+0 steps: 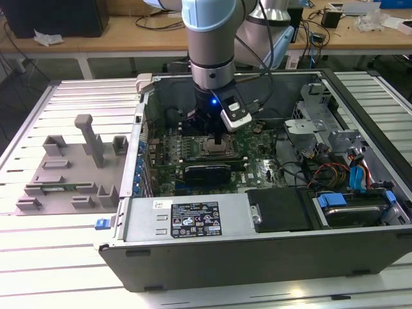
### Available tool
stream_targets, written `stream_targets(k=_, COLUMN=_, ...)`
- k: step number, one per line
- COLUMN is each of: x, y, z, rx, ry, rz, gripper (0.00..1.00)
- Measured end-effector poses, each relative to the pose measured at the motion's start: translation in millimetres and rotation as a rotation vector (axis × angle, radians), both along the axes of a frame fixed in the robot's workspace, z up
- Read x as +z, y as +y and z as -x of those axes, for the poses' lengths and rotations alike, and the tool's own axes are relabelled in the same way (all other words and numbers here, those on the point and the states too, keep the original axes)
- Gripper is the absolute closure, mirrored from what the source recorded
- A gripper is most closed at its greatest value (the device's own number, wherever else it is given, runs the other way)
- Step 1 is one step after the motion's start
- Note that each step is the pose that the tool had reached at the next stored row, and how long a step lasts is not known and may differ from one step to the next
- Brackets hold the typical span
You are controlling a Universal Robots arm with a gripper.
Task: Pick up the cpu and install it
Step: 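Install the second cpu locking lever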
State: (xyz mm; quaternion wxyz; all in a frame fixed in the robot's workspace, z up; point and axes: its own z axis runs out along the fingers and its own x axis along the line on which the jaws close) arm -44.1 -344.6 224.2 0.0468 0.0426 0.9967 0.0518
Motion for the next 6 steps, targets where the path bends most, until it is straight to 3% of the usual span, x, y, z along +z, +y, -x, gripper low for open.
stream_targets(k=6, x=0.0, y=0.0, z=0.1, rx=0.0, ry=-0.0001, rz=0.0008, gripper=0.89)
